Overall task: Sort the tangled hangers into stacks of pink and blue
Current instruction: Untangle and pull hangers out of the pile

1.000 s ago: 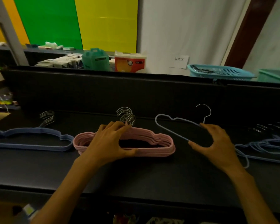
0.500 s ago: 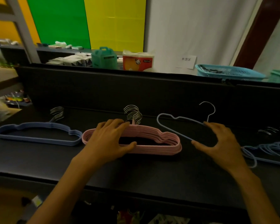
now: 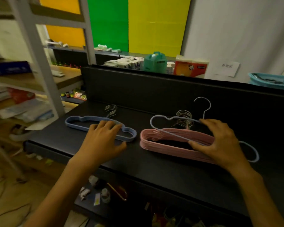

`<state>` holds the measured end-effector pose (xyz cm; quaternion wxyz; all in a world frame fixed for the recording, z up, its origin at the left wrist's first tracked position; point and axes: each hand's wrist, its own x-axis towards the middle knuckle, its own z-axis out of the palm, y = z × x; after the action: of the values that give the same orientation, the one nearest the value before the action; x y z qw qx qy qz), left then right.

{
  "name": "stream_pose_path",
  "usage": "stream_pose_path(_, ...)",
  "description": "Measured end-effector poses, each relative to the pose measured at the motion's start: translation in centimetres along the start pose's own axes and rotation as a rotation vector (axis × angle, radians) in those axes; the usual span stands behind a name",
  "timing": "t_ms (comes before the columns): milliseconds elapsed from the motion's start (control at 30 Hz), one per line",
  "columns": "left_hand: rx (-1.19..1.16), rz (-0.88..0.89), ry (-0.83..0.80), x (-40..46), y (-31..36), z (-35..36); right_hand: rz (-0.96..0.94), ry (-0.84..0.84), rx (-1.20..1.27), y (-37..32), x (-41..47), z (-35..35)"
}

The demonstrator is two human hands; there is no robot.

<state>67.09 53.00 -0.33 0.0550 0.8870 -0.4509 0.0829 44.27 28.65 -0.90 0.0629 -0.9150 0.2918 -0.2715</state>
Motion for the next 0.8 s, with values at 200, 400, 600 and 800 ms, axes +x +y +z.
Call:
stream_pose_path(200,0.004,-0.059,-0.039,-2.4,-9.9,-0.2,-0.045,-0.019,0.037,-10.0,1.0,3.1)
stream_pose_path(400,-0.009,-0.064,-0.043,-4.1,-18.1,-0.2,-0.088,-0.058,0.011,-19.1,1.9,7.8)
stream_pose_path(600,-0.040,-0.057,-0.050,-3.8,-23.7,-0.5,-0.094,-0.113,-0.002,-25.5,3.7,11.5)
stream_pose_path(800,-0.067,-0.013,-0.032,-0.9,-25.9,0.1,-0.071,-0.196,-0.008,-28.1,6.1,15.0)
